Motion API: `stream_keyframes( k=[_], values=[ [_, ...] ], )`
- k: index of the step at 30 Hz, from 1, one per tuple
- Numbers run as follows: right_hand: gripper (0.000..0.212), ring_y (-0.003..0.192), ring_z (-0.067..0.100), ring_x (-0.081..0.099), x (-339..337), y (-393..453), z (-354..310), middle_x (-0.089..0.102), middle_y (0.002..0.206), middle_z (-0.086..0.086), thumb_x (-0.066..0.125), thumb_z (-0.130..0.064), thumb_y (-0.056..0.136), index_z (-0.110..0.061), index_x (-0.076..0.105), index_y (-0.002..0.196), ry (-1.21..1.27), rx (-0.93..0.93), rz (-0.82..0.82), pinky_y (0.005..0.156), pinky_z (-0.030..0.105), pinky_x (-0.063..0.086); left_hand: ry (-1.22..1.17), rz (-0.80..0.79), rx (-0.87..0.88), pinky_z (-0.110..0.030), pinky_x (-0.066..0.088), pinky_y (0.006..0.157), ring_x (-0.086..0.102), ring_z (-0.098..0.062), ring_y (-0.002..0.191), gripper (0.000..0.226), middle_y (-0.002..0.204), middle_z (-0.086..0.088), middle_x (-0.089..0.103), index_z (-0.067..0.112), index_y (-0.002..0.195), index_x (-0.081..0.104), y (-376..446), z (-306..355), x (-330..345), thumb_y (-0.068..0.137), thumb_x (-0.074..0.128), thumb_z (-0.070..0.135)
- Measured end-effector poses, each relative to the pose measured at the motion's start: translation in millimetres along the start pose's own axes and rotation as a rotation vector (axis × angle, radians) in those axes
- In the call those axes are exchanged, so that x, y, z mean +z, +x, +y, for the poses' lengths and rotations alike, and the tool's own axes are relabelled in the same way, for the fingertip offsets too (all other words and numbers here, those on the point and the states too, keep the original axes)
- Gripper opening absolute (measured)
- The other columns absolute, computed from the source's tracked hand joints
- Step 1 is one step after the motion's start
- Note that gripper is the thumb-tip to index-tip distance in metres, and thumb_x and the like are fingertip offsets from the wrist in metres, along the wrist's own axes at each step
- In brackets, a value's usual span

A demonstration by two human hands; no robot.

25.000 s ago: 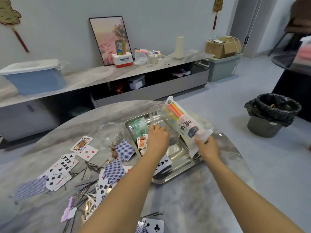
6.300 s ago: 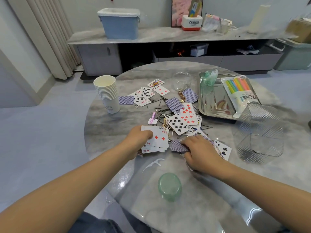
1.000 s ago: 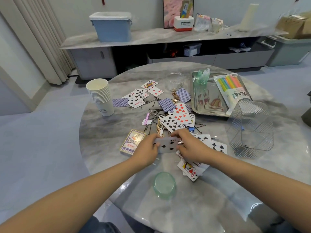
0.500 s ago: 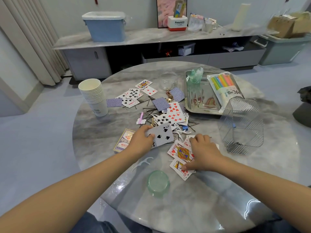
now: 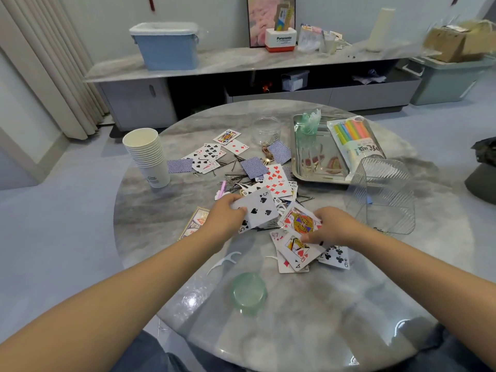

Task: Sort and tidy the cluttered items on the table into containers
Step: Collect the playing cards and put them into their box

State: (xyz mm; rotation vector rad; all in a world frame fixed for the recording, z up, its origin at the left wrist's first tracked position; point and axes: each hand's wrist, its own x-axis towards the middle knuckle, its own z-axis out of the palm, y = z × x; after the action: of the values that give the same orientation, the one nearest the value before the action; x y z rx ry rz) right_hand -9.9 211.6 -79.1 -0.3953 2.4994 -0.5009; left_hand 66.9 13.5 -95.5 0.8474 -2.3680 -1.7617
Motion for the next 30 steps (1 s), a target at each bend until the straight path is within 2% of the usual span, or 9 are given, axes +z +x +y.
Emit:
stream_keyframes(
  k=[4,8,12,15,18,20,24,27,30],
  values=[
    [0.012,0.062,0.016,0.056,-15.4,-10.4,10.0,0.065,0.076,0.004,0.073,-0.021,0.081,-0.014,0.063,0.08,0.439,-0.012,0.093,0.053,0.023,0.041,-0.101,-0.087,-0.123,-0.026,0.048,0.06,0.057,-0.02,0.071,0.022,0.084,-0.007,0.06,0.01,0.098,0.06,-4.0,3.7,-1.0,0.088,0.045,-0.003],
    [0.007,0.078,0.022,0.062,-13.7,-17.1,8.8,0.073,0.088,0.008,0.068,-0.017,0.085,-0.012,0.069,0.089,0.67,-0.066,0.058,0.071,0.034,0.046,-0.221,-0.255,-0.208,-0.048,0.057,0.073,0.064,-0.029,0.082,0.02,0.1,-0.017,0.064,0.006,0.102,0.058,-13.8,8.8,3.9,0.091,0.045,-0.003],
    [0.019,0.086,0.023,0.068,-0.9,-14.3,-2.0,0.073,0.093,0.004,0.065,-0.019,0.087,-0.011,0.065,0.105,0.636,-0.099,0.077,0.078,0.039,0.052,-0.33,-0.467,-0.222,-0.041,0.06,0.059,0.066,-0.032,0.097,0.023,0.114,-0.018,0.064,0.009,0.111,0.054,-26.5,19.3,6.9,0.096,0.04,0.001],
    [0.023,0.086,0.019,0.067,3.6,-12.9,-5.7,0.07,0.097,0.001,0.066,-0.024,0.087,-0.015,0.061,0.107,0.575,-0.108,0.176,0.076,0.038,0.055,-0.438,-0.535,-0.237,-0.043,0.06,0.062,0.064,-0.034,0.099,0.025,0.116,-0.018,0.062,0.008,0.114,0.052,-26.8,21.1,5.7,0.098,0.034,0.001],
    [0.025,0.079,0.011,0.061,6.6,-15.4,-8.7,0.066,0.099,-0.002,0.064,-0.027,0.088,-0.019,0.055,0.11,0.506,-0.118,0.237,0.066,0.028,0.052,-0.514,-0.545,-0.248,-0.04,0.059,0.057,0.064,-0.031,0.092,0.023,0.113,-0.018,0.062,0.008,0.112,0.051,-27.1,20.9,6.1,0.097,0.034,0.003],
    [0.029,0.075,0.007,0.056,10.8,-17.9,-12.1,0.062,0.1,-0.003,0.062,-0.029,0.089,-0.021,0.05,0.114,0.464,-0.126,0.249,0.055,0.019,0.041,-0.364,-0.505,-0.172,-0.034,0.058,0.056,0.066,-0.027,0.089,0.022,0.113,-0.017,0.062,0.009,0.116,0.05,-26.0,17.0,8.0,0.095,0.047,0.004],
    [0.039,0.093,0.014,0.061,19.6,-18.6,-16.1,0.063,0.113,-0.002,0.061,-0.032,0.089,-0.02,0.05,0.124,0.497,-0.143,0.236,0.069,0.025,0.05,-0.122,-0.436,-0.06,-0.026,0.054,0.051,0.066,-0.019,0.08,0.029,0.111,-0.014,0.064,0.013,0.116,0.052,-21.4,11.5,10.4,0.089,0.061,0.006],
    [0.034,0.08,0.011,0.061,13.1,-15.4,-13.3,0.065,0.105,-0.002,0.062,-0.027,0.089,-0.018,0.054,0.12,0.509,-0.155,0.284,0.06,0.023,0.05,-0.119,-0.437,-0.069,-0.025,0.052,0.048,0.065,-0.017,0.073,0.029,0.106,-0.014,0.064,0.012,0.117,0.051,-17.1,10.2,8.2,0.09,0.059,0.005],
    [0.033,0.069,0.003,0.052,-6.6,-13.6,-7.5,0.062,0.098,-0.005,0.061,-0.022,0.09,-0.02,0.056,0.122,0.333,-0.219,0.229,0.05,0.015,0.036,-0.147,-0.422,-0.097,-0.025,0.051,0.047,0.063,-0.018,0.071,0.028,0.105,-0.014,0.065,0.013,0.116,0.052,-12.2,7.1,2.5,0.089,0.059,0.004]
  ],
)
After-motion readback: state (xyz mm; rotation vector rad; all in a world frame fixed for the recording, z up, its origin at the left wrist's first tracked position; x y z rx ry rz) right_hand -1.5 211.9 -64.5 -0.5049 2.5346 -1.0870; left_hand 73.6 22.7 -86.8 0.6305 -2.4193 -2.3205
